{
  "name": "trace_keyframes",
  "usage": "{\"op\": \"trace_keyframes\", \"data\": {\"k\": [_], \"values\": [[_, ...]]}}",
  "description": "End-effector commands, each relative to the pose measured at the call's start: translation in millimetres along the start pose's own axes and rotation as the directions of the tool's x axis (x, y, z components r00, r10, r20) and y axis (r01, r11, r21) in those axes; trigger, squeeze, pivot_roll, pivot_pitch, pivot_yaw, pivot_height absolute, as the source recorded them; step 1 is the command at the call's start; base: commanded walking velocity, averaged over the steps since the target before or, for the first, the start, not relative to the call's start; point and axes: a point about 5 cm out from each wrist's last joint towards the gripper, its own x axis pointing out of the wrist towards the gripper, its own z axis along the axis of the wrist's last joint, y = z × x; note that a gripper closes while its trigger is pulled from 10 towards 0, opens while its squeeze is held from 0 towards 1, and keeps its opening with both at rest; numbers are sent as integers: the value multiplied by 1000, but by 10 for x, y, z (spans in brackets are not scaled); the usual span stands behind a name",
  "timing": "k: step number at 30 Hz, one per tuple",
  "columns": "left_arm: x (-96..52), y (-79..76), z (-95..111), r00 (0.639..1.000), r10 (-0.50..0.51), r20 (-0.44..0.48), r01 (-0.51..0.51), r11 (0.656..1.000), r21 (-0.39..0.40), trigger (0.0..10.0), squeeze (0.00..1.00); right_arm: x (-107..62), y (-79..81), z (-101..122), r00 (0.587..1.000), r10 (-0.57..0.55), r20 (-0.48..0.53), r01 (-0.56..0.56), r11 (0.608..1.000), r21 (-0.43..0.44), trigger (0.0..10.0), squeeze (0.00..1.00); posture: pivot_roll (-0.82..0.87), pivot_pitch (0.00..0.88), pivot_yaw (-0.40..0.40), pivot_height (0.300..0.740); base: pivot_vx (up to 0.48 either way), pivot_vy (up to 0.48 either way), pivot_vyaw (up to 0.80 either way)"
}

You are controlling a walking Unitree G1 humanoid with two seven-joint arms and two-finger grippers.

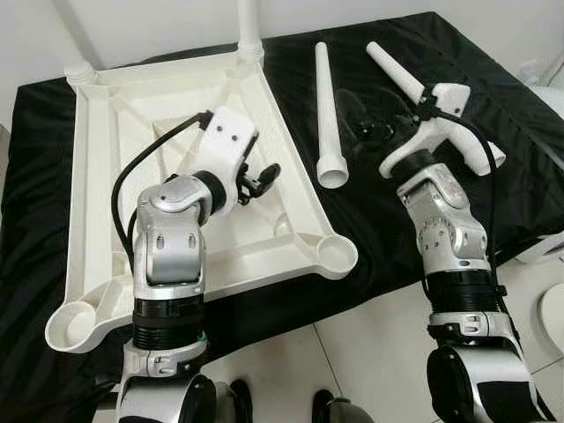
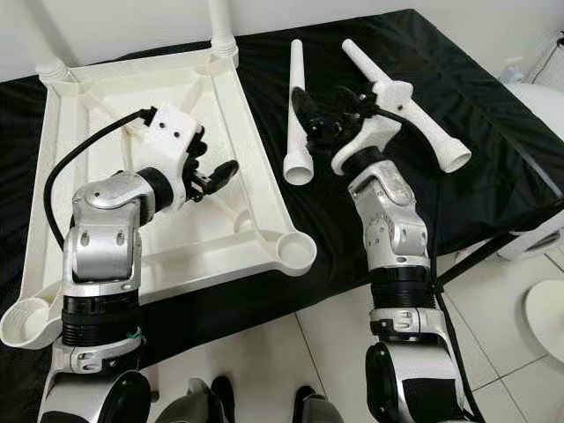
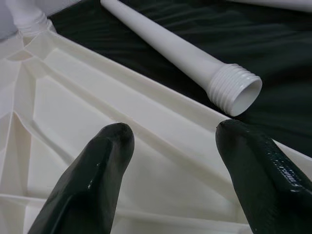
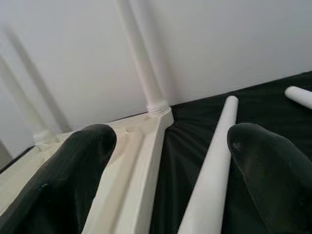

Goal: Building children table

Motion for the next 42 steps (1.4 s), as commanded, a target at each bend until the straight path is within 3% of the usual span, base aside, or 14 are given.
{"op": "trace_keyframes", "data": {"k": [1,5,12,15,19,42], "values": [[-19,-5,-13,985,168,38,-169,985,21,10000,0,-37,-77,-8,999,-45,-13,44,998,-36,10000,0,-43,156,9,740,0,0,0],[-28,-137,11,993,81,85,-84,996,40,10000,0,-73,-128,-55,995,-88,-38,86,994,-69,10000,0,-38,145,11,740,0,0,0],[-17,-435,-128,995,-93,32,88,987,132,10000,0,-107,-322,-231,966,-238,-105,227,968,-107,10000,0,-21,100,19,740,0,0,0],[-30,-492,-116,990,-137,41,130,981,143,10000,0,-93,-364,-272,953,-275,-128,260,958,-122,10000,0,-18,92,17,740,0,0,0],[-59,-556,-108,978,-199,63,192,977,96,10000,0,-46,-433,-351,921,-347,-178,321,933,-161,10000,0,-22,77,17,740,0,0,0],[-119,-420,-23,992,-75,104,72,997,28,10000,0,87,-582,-472,849,-458,-262,413,886,-209,10000,0,-14,74,7,740,0,0,0]]}}
